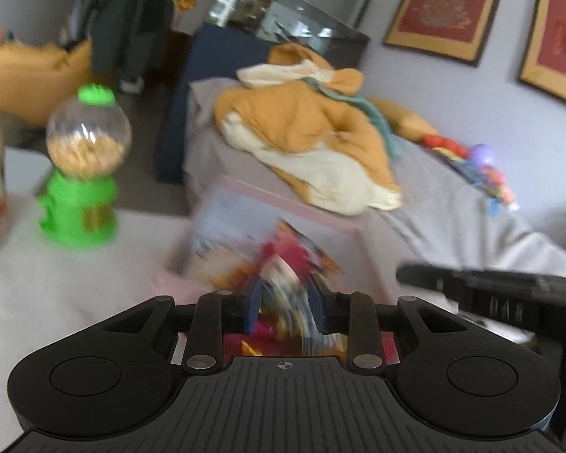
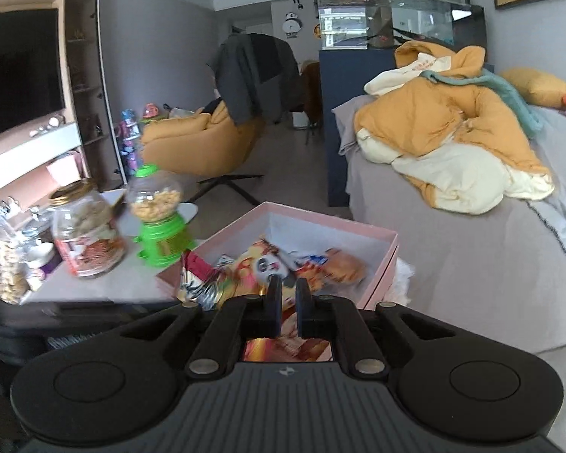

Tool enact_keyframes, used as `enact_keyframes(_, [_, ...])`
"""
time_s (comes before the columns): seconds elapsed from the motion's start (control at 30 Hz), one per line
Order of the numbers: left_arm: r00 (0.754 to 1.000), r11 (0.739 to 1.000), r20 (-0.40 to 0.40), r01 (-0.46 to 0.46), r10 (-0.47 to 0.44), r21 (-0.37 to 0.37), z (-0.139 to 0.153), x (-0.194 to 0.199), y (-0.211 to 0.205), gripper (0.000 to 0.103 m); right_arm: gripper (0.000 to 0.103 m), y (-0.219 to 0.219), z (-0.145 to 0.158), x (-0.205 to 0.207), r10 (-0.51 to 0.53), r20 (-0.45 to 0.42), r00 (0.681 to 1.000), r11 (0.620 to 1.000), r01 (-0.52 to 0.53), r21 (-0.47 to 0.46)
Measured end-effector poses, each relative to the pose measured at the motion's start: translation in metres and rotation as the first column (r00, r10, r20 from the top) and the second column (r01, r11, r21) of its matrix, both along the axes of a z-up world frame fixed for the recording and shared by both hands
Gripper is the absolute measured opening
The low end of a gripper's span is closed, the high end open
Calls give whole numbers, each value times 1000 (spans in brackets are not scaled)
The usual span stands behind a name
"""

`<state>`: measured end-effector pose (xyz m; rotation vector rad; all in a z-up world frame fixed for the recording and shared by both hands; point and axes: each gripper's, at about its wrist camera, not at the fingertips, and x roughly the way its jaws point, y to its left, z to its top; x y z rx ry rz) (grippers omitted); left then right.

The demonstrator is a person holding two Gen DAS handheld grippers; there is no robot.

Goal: Organize snacks

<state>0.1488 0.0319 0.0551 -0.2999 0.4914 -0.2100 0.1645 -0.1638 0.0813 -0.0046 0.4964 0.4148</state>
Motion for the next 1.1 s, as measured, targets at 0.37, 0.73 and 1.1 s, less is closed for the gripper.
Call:
enact_keyframes(0.37, [999,1000,-44,-6,6,-3,-7,6,25,31,42,7,-39,39,76,-194,978,997,-69,43])
enact_keyframes(0.73, [999,990,-32,-41,37,-134,-18,-55,72,32,58,-22,-17,-36,147,-99,984,988,-151,-29])
enact_keyframes(1.1, [969,983,-185,-176,163,-57,-34,-98,101,32,81,53,-58,-36,355,-302,884,929,-369,12])
